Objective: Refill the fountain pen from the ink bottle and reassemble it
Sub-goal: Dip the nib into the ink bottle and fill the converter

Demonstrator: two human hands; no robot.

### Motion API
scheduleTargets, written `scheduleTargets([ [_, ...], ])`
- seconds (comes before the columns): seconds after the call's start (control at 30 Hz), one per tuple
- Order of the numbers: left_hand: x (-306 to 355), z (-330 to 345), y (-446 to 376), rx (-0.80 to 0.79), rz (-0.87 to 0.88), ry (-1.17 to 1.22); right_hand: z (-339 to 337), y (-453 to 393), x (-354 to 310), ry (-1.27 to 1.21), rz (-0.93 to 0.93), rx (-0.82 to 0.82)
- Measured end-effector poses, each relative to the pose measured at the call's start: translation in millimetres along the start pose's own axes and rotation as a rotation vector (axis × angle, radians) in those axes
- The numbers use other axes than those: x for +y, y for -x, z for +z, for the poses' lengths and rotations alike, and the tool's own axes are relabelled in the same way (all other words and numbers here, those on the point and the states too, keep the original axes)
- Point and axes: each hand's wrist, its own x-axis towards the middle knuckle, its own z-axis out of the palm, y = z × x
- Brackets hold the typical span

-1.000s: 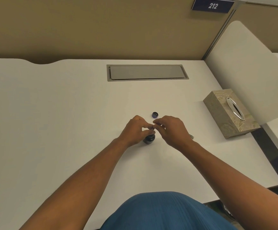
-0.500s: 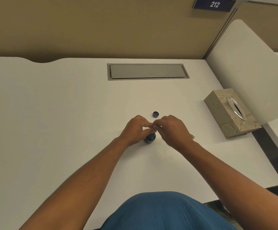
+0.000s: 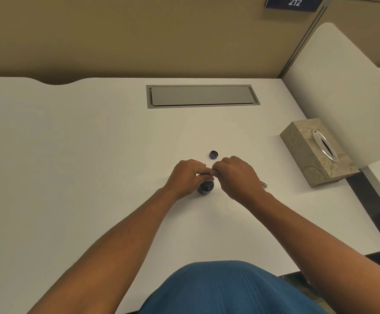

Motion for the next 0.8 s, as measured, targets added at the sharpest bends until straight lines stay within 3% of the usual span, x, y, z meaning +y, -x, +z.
scheduleTargets([
  [0.4, 8.6, -5.8, 1.5, 0.008, 0.005, 0.019, 1.7, 0.0, -2.0, 0.019, -0.001, 0.106],
  [0.6, 7.3, -7.7, 0.1, -0.010, -0.032, 0.044, 4.8, -0.6, 3.0, 0.004, 0.011, 0.011],
  [0.8, 6.9, -5.3, -3.9, -0.041, -0.023, 0.014, 3.0, 1.3, 6.5, 0.001, -0.028, 0.019],
])
